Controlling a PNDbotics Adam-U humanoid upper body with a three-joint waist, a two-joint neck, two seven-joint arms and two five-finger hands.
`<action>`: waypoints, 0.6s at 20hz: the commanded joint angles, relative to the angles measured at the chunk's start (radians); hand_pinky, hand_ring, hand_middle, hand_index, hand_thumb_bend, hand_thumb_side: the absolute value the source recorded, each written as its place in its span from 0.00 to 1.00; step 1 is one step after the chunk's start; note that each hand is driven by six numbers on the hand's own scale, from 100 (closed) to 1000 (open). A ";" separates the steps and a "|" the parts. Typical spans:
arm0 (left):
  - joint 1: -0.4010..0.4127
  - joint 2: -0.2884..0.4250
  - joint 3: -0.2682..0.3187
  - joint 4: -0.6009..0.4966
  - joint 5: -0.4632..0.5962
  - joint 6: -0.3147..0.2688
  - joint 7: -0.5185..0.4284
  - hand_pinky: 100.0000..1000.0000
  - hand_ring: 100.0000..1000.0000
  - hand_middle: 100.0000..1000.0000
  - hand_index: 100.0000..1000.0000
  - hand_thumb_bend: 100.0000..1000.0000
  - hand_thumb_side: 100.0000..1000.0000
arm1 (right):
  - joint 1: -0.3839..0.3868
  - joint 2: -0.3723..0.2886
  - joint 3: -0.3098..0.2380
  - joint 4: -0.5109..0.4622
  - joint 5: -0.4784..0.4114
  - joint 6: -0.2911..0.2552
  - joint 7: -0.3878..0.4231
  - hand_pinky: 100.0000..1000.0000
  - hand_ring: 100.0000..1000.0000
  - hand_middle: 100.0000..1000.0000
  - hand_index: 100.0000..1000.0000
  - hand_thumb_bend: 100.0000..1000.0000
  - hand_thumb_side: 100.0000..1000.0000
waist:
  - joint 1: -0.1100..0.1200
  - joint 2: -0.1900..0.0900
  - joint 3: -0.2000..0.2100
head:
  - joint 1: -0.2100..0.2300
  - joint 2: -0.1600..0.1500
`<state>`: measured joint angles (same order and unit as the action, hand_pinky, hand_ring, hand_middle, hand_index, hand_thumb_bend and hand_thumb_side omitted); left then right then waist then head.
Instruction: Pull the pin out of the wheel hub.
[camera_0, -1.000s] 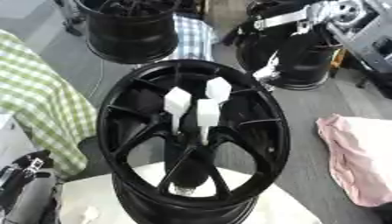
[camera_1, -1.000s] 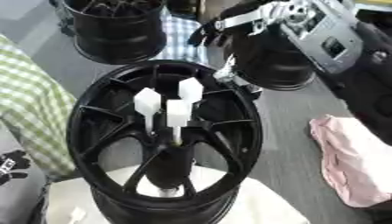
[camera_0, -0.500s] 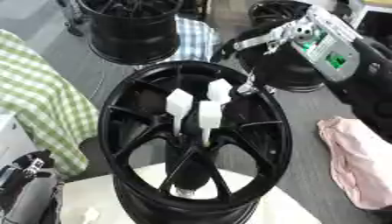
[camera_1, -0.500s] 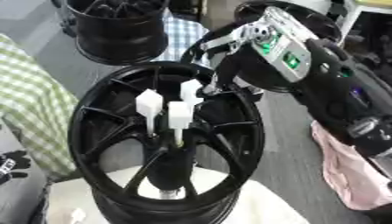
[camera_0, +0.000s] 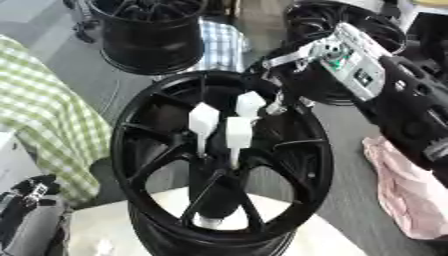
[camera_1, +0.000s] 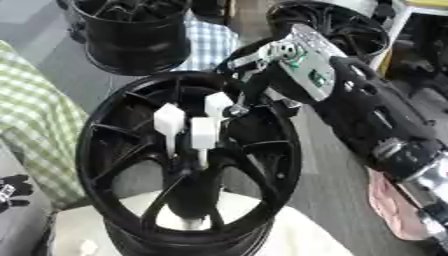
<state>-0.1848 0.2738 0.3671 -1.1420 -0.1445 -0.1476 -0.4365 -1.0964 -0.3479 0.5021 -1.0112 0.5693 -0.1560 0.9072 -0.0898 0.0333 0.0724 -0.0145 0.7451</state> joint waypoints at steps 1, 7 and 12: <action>-0.013 0.019 -0.003 -0.021 0.004 -0.001 -0.002 0.68 0.73 0.61 0.78 0.24 0.62 | -0.027 -0.001 -0.019 0.012 0.017 -0.014 0.000 0.89 0.92 0.84 0.95 0.25 0.32 | 0.009 -0.006 0.002 | -0.005 -0.008; -0.014 0.018 -0.003 -0.023 0.005 -0.001 -0.003 0.68 0.73 0.61 0.78 0.24 0.62 | -0.025 0.018 -0.015 0.020 0.007 -0.027 0.000 0.86 0.86 0.76 0.86 0.25 0.32 | 0.009 -0.005 0.003 | -0.007 -0.007; -0.015 0.017 -0.003 -0.024 0.005 -0.001 -0.004 0.68 0.73 0.61 0.78 0.24 0.62 | -0.023 0.031 -0.004 0.019 -0.005 -0.029 0.000 0.85 0.84 0.73 0.83 0.22 0.31 | 0.009 -0.004 0.005 | -0.007 -0.007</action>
<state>-0.1863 0.2736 0.3670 -1.1466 -0.1416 -0.1477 -0.4371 -1.0971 -0.3074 0.5022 -0.9864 0.5697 -0.1830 0.9082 -0.0894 0.0369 0.0763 -0.0199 0.7449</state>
